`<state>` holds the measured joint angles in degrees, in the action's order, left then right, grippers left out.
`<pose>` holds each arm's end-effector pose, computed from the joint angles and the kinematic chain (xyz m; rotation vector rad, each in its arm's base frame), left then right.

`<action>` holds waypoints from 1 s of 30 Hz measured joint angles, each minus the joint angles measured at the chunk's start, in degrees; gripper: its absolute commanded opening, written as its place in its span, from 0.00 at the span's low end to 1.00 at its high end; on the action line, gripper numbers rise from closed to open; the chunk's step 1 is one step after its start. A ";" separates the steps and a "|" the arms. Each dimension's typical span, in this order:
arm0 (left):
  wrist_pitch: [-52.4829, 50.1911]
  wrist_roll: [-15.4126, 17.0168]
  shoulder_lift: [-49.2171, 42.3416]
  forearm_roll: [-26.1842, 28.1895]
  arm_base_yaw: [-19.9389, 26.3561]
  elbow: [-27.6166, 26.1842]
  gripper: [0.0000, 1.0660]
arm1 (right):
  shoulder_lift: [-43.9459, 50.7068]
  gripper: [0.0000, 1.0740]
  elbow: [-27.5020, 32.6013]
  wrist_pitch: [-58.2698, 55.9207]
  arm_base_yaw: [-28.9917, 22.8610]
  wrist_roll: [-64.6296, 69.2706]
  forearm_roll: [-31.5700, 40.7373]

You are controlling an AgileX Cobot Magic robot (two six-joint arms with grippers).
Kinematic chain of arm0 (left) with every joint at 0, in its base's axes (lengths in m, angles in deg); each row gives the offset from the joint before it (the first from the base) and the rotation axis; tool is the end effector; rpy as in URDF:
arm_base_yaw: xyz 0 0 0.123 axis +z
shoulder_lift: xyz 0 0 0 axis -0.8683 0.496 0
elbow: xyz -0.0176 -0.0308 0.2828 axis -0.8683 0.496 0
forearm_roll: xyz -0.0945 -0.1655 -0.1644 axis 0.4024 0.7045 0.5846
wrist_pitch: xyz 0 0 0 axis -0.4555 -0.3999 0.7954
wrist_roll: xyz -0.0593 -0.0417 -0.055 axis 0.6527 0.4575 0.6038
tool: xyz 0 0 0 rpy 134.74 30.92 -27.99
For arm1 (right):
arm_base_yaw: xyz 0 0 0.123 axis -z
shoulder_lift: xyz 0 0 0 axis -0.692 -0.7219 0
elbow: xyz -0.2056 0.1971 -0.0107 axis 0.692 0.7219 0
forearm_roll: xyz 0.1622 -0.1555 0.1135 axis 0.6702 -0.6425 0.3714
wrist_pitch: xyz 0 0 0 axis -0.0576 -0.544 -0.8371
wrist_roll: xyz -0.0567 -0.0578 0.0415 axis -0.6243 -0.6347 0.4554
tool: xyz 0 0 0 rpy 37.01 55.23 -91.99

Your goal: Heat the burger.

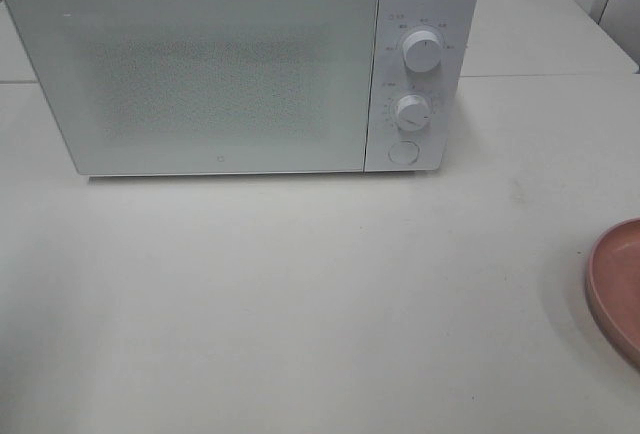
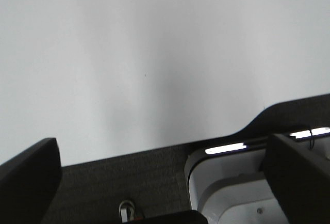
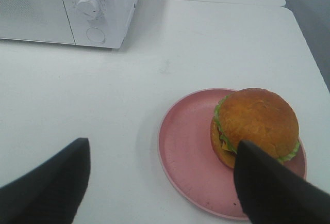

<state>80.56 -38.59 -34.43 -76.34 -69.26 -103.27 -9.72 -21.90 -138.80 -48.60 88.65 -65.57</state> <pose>0.0965 -0.0186 0.2459 0.2508 2.7269 -0.0862 -0.0036 -0.0019 0.2819 -0.0582 1.9879 0.0454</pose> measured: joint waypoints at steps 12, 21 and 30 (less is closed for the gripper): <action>-0.57 -0.17 -20.97 0.52 0.29 0.23 0.95 | 0.00 0.70 0.00 0.00 0.00 0.00 0.00; -0.57 -0.17 -34.15 0.63 7.28 0.34 0.95 | 0.00 0.70 0.00 0.00 0.00 0.00 0.00; -0.57 -0.17 -40.85 0.80 11.34 0.34 0.95 | 0.00 0.70 0.00 0.00 0.00 0.00 0.00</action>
<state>79.99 -38.76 -75.28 -75.53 -57.92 -102.93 -9.72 -21.90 -138.80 -48.60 88.65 -65.57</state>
